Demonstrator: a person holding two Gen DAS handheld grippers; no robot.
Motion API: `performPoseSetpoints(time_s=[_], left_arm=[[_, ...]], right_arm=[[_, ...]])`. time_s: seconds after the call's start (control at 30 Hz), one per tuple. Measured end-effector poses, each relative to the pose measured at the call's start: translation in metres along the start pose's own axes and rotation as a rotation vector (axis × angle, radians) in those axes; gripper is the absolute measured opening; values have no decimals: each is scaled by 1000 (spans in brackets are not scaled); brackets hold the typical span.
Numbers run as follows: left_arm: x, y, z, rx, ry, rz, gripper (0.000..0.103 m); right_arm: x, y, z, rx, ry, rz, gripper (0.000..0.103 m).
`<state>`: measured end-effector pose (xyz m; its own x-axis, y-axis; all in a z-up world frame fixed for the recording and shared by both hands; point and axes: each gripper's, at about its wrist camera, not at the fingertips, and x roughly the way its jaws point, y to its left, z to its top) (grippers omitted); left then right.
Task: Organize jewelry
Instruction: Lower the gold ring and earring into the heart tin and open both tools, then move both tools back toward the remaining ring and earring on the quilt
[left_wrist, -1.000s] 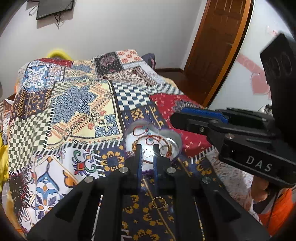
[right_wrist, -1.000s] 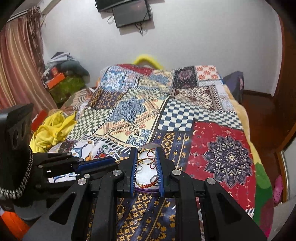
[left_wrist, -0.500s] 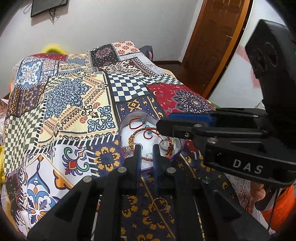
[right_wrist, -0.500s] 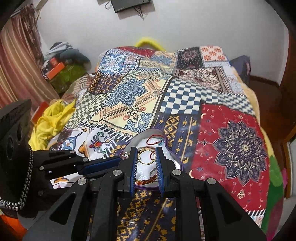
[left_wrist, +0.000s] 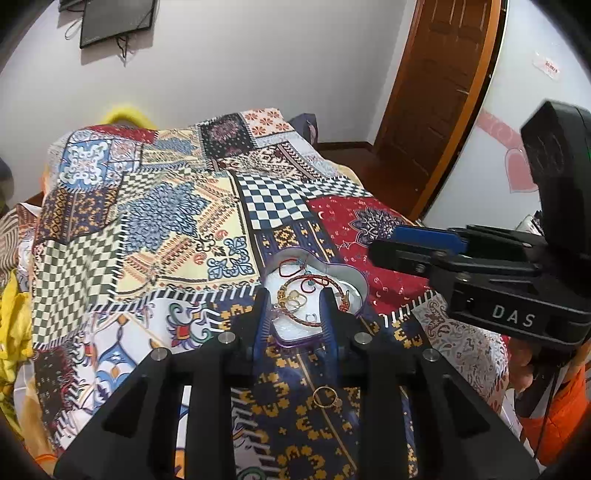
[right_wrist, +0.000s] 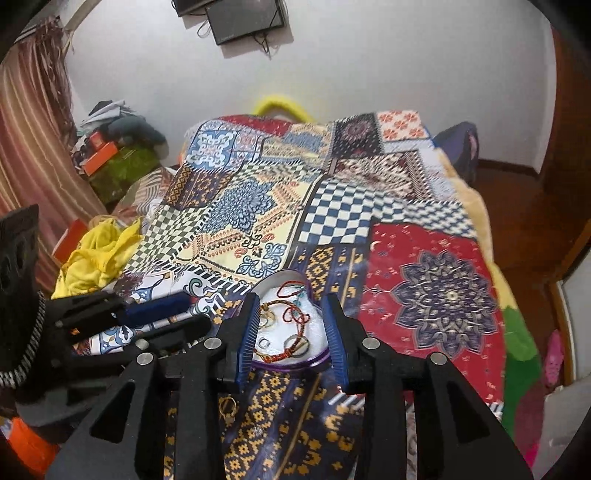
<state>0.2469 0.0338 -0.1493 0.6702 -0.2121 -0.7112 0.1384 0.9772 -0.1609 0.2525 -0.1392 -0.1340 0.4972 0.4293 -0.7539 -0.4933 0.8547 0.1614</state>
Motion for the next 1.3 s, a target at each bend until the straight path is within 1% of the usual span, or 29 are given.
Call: performPoseSetpoints(time_s=[0.03,0.1,0.2,0.37,0.57,0.63,0.77,0.83,1.0,1.03,1.07,1.13,1.17,1.2,1.3], left_arm=[[-3,1,1,-2,-3,2,26],[-10,1,0,-8,-10,8,31],[-21,1,-2,-12,-19,16,33],[-30,-3,-13,-1,-1,21,36],[-31,-4,-37,14,44,25,38],[-30,-4,-45,17,62,28,39],[-22,1,-62,-14,111,-9,39],[-17,1,-70,-21,129,-9,39],[-8,2,-81,-28,150,-18,39],[-7,2,-81,-32,147,-17,39],[-6,2,-81,-35,144,-15,39],[-1,1,-81,-41,142,-20,39],[3,0,-81,-41,147,-26,39],[7,-2,-81,-38,156,-30,39],[18,-8,-80,-31,177,-40,39]], right_arm=[[-3,1,0,-4,-6,-8,32],[-11,4,-3,-18,-19,-27,32],[-20,7,-10,-34,-34,-64,32],[-25,9,-25,-35,-24,-84,32],[-15,17,-50,-57,23,-95,32],[-6,21,-60,-73,54,-92,32],[10,33,-78,-137,119,-73,32],[18,38,-82,-170,133,-80,32],[27,38,-86,-188,166,-43,31],[30,38,-87,-193,174,-43,30],[33,38,-89,-194,179,-38,26],[34,36,-91,-184,164,-33,23],[33,36,-92,-179,159,-31,19],[33,35,-92,-175,155,-32,11],[31,33,-90,-169,153,-15,9]])
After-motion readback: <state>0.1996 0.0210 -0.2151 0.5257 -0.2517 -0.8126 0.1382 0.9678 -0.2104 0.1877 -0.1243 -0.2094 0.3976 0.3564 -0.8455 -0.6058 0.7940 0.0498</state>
